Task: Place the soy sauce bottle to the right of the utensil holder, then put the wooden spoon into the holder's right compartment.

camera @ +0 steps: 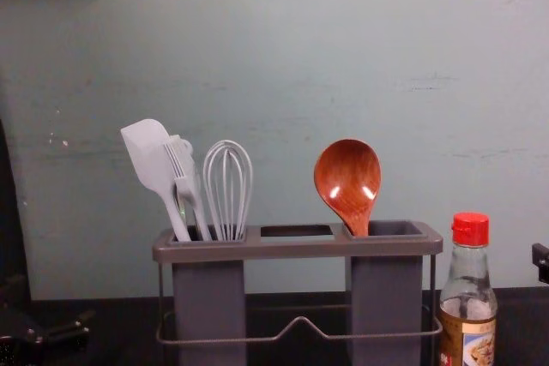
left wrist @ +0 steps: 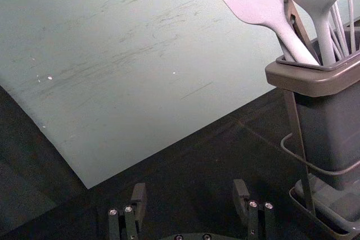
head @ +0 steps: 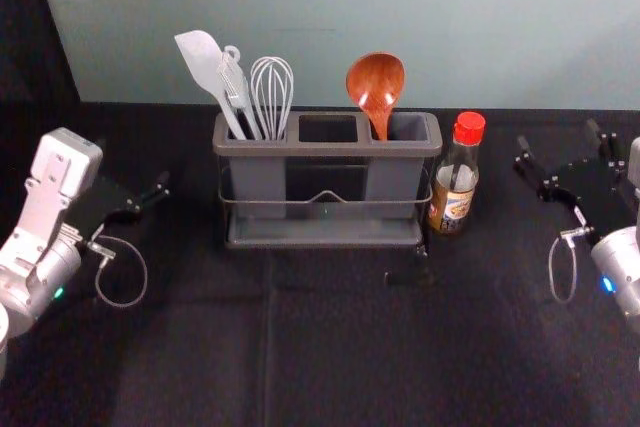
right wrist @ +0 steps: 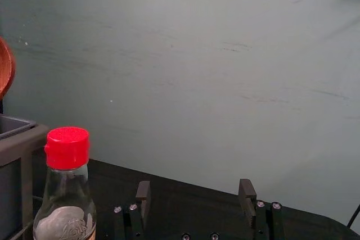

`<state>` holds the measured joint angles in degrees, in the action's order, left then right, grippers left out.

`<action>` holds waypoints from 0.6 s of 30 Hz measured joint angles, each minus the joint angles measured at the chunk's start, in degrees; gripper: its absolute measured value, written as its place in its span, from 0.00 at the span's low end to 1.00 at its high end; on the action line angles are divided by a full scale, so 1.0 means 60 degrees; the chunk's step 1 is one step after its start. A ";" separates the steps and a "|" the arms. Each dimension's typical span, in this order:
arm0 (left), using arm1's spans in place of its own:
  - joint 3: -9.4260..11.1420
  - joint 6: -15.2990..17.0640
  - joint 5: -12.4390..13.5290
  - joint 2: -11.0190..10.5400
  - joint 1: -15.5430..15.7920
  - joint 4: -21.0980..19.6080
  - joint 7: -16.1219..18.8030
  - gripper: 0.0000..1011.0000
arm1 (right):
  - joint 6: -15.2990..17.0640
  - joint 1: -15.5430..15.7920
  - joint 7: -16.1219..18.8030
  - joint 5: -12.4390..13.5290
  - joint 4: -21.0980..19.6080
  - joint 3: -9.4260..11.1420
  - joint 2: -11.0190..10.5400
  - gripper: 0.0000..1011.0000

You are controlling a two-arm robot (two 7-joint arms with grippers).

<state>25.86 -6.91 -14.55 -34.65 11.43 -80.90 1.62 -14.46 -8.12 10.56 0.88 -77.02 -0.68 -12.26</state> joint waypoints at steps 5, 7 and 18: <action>0.0000 0.0000 0.0000 0.0000 -0.0001 0.0000 0.0000 0.99 | -0.0006 -0.0005 0.0003 0.0001 0.0000 0.0001 0.0007 0.99; 0.0000 0.0000 0.0000 0.0000 0.0000 0.0000 0.0000 0.99 | -0.0008 -0.0007 0.0004 0.0002 0.0000 0.0002 0.0008 0.99; 0.0000 0.0000 0.0000 0.0000 -0.0001 0.0000 0.0000 0.99 | -0.0014 -0.0016 0.0017 0.0004 0.0000 0.0011 0.0017 0.99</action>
<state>25.86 -6.90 -14.55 -34.64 11.43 -80.90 1.62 -14.54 -8.21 10.66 0.90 -77.02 -0.61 -12.15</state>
